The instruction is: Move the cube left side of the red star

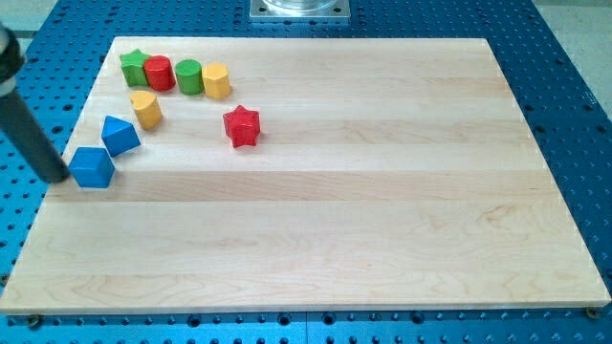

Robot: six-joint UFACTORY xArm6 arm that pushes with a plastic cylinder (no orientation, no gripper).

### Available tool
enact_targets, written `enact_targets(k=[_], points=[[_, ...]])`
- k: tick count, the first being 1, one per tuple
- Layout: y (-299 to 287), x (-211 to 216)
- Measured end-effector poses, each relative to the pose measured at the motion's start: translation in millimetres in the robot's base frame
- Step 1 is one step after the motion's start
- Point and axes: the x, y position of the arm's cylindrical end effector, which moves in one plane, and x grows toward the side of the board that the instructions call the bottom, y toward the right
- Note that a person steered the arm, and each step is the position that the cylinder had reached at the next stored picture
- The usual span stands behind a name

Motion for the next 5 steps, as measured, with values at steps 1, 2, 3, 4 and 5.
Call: enact_targets(k=[1, 2, 3, 4, 5], points=[[52.9, 0.5], [52.1, 10.6], [13.9, 68.6], [63.5, 69.9], [82.2, 45.9]])
